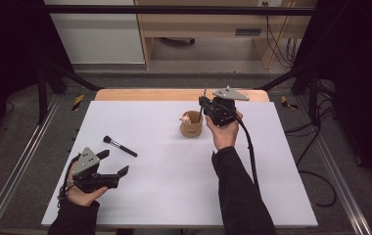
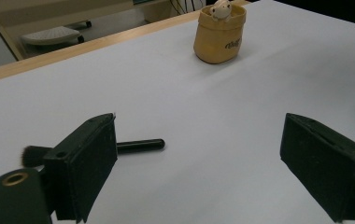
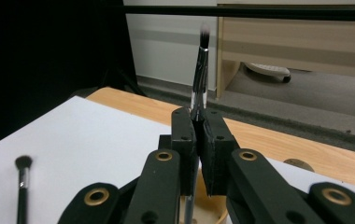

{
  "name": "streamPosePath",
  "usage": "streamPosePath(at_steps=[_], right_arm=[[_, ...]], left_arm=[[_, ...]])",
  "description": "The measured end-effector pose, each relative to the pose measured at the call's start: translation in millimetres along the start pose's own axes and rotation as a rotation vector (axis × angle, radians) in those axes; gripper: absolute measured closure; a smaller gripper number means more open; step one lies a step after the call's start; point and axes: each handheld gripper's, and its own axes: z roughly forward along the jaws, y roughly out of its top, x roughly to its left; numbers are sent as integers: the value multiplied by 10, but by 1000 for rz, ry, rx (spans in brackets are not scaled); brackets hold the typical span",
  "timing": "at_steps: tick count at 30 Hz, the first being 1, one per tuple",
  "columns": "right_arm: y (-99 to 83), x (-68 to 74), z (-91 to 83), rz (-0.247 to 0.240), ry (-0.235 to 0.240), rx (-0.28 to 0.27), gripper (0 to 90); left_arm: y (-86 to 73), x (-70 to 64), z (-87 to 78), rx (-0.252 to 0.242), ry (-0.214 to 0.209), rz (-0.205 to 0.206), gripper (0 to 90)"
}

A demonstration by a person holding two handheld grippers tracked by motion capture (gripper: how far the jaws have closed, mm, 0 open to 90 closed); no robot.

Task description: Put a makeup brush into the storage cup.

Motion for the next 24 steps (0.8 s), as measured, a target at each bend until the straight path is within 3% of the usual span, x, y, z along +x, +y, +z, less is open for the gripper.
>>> streamPosePath(at_steps=[13, 15, 24], right_arm=[[-21, -66, 267, 28, -20, 7, 855], [-30, -82, 302, 50, -16, 5, 855], [-106, -127, 423, 50, -50, 21, 855]], left_arm=[[4, 1, -6, -8, -3, 0, 102], [4, 0, -6, -7, -4, 2, 102], [-1, 18, -14, -9, -3, -2, 102]])
